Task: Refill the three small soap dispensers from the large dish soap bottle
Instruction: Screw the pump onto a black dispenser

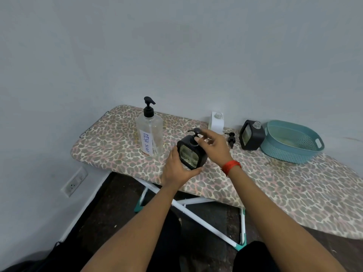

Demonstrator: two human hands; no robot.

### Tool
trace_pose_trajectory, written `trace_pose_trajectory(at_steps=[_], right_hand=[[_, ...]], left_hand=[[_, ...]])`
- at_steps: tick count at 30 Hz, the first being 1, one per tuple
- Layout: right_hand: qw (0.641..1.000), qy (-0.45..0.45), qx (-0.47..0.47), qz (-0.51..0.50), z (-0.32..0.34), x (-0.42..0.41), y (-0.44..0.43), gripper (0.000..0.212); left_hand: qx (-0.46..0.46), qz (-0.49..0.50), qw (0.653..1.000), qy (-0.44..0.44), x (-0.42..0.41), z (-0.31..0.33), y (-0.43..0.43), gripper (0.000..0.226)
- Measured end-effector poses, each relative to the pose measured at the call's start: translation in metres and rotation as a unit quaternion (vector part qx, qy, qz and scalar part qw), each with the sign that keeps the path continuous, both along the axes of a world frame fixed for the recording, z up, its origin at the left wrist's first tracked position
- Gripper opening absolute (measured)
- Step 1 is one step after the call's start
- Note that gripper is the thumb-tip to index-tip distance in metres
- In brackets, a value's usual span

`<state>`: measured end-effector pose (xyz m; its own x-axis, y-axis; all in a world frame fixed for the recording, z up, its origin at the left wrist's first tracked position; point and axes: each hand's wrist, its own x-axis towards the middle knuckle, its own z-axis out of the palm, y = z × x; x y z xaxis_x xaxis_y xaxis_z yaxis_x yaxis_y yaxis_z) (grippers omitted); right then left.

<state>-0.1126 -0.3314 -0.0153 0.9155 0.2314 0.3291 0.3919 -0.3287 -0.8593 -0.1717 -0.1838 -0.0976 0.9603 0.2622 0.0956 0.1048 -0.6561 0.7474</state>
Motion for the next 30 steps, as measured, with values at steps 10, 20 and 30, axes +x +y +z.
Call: trace_pose_trajectory(at_steps=[10,20,30], right_hand=[[0.996,0.012,-0.087,-0.001,0.002,0.010,0.002,0.021],[0.997,0.079,-0.003,0.021,-0.004,0.006,-0.006,0.046],[0.996,0.055,-0.067,-0.037,-0.005,0.010,0.013,0.039]], left_hand=[[-0.004,-0.001,1.000,-0.014,-0.001,0.001,0.000,0.128],[-0.004,0.003,1.000,-0.009,-0.001,0.003,0.000,0.125],[-0.003,-0.001,1.000,0.004,0.000,0.001,-0.001,0.134]])
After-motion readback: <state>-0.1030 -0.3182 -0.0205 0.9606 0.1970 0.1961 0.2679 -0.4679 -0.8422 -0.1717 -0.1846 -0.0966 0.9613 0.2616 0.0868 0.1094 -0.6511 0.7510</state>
